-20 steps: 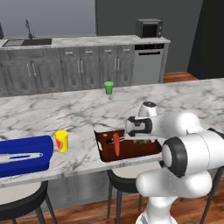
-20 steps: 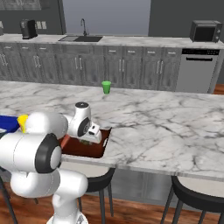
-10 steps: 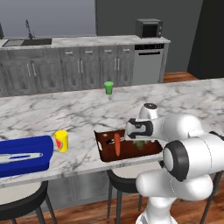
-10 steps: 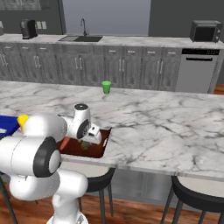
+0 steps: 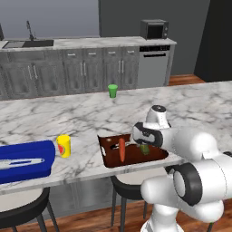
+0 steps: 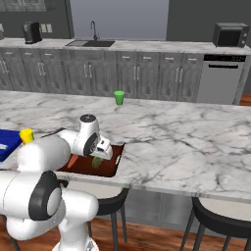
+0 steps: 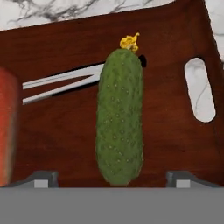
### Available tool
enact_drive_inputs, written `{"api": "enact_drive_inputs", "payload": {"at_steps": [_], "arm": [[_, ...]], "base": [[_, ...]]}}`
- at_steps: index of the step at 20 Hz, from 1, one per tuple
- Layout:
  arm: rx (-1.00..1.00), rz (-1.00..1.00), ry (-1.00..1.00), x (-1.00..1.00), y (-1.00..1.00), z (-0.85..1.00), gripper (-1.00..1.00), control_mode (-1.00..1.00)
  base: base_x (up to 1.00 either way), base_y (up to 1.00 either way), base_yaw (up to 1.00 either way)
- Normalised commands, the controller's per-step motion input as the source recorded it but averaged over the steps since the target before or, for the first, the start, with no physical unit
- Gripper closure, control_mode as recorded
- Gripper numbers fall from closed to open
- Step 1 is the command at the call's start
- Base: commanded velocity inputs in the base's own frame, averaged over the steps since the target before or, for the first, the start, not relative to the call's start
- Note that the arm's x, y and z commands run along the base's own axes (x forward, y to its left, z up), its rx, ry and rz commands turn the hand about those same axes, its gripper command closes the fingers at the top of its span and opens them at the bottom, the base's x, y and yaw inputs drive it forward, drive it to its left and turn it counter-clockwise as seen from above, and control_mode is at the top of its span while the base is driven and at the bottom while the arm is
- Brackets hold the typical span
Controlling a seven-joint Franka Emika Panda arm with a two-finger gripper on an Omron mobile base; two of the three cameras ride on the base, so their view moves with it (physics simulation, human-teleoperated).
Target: Gather the cucumber and carrot from the fridge and place them on a tray on the dining counter. Then gather the fishs from the fridge and place them on the other tray.
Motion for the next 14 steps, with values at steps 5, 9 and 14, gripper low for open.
{"api": "enact_drive_inputs", "payload": {"at_steps": [5,9,14], "arm": [[0.00,0.00,0.00,-0.42,0.00,0.58,-1.00,-1.00],[0.00,-0.01,0.00,-0.68,0.00,0.43,-1.00,-1.00],[0.01,0.00,0.00,-0.86,0.01,0.29,-1.00,-1.00]], "base": [[0.00,0.00,0.00],[0.00,0.00,0.00],[0.00,0.00,0.00]]}}
